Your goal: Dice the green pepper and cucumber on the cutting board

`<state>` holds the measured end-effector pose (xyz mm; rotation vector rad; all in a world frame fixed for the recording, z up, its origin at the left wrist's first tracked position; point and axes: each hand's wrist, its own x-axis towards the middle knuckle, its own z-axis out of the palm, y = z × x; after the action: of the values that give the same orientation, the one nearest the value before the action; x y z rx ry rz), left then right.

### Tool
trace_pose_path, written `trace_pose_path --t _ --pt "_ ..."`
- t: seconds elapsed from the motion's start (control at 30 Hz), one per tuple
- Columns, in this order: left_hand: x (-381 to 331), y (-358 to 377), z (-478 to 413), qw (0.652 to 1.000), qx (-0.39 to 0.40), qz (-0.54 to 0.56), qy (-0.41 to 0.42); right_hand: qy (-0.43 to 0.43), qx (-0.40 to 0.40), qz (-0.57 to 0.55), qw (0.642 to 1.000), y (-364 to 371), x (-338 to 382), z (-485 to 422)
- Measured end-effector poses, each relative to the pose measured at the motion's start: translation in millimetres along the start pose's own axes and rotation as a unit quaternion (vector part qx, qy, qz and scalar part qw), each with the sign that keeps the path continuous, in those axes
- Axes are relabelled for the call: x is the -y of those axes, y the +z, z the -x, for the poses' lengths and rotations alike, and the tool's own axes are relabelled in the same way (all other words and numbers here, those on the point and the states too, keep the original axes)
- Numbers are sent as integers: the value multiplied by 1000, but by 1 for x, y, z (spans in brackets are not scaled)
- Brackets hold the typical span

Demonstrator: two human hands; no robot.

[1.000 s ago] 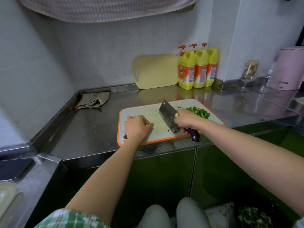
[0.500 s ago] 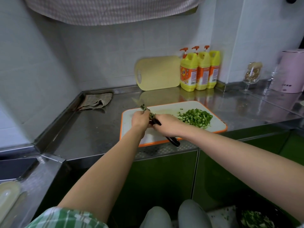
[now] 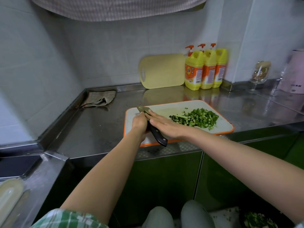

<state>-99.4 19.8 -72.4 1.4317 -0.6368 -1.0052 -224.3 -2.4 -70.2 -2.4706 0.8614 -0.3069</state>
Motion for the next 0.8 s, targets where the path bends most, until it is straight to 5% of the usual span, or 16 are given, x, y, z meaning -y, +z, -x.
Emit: trace_pose_path --t 0.53,0.8 --pt "-5 -27 2 997 -65 -32 4 132 17 84 988 5 -6 -13" --pt "-9 -33 11 998 -48 -49 13 3 1 26 1000 7 30 -28"
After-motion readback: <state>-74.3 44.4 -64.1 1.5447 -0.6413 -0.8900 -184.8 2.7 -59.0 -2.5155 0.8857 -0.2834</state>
